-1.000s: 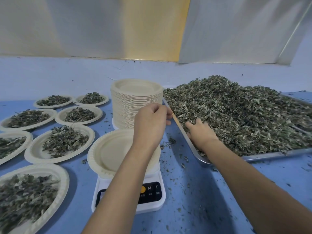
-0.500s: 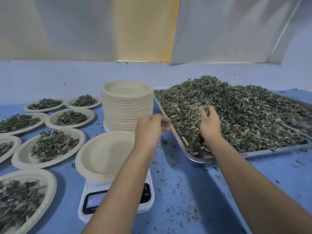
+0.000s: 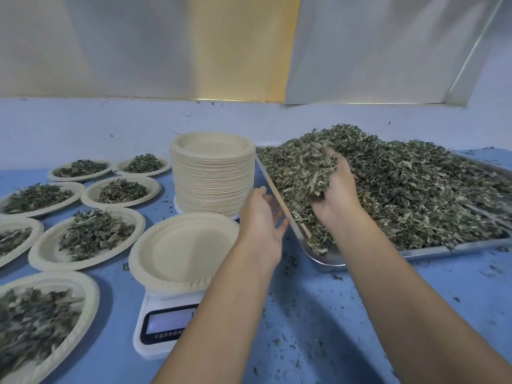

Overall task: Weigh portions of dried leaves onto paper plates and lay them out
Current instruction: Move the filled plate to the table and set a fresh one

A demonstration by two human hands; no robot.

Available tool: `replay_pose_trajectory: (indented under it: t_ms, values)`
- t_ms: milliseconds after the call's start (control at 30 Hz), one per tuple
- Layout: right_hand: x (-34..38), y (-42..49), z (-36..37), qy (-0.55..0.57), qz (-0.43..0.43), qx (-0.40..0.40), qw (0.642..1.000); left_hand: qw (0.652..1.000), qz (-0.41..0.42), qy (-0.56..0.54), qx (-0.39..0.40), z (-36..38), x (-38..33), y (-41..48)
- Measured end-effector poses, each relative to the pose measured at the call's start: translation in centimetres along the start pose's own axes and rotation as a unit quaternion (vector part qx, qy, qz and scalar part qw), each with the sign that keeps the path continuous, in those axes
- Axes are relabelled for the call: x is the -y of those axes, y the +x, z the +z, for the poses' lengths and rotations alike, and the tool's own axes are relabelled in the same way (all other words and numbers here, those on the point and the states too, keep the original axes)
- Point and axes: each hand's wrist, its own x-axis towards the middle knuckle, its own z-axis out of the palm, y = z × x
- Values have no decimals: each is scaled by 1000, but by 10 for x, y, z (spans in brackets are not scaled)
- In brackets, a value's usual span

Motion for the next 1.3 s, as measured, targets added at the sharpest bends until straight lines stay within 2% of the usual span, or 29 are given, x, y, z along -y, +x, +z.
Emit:
replay_pose_trajectory:
  t_ms: [167, 267, 367, 500, 633, 733, 867, 933, 1033, 1167, 1300]
  values:
    - [-18, -40, 55, 42, 23, 65, 997, 991, 9, -131, 14, -6, -26, -12]
    - [-36, -62, 81, -66, -78, 48, 994, 987, 23, -159, 8, -20, -46, -19]
    - [-53, -79, 101, -164, -204, 67, 963, 993, 37, -112, -23, -41, -60, -21]
    - [-73, -94, 119, -201, -256, 112, 939, 992, 74, -94, -31, -69, -73, -19]
    - [-91, -101, 127, -229, -243, 150, 931, 990, 135, -21, -33, -90, -75, -10]
    - [-99, -102, 127, -247, -232, 162, 927, 990, 112, -80, -41, -95, -75, -5]
    - [-104, -101, 120, -270, -222, 164, 922, 984, 132, -58, -105, -96, -74, 2]
    - [-104, -100, 118, -288, -212, 170, 918, 985, 130, -72, -86, -95, -73, 4]
    - [-103, -99, 114, -354, -230, 180, 889, 985, 132, -99, -43, -95, -69, 5]
    - [-103, -100, 108, -425, -228, 200, 853, 985, 140, -49, -93, -98, -64, 10]
    - [-103, -101, 110, -420, -190, 213, 862, 983, 117, -65, -125, -103, -64, 13]
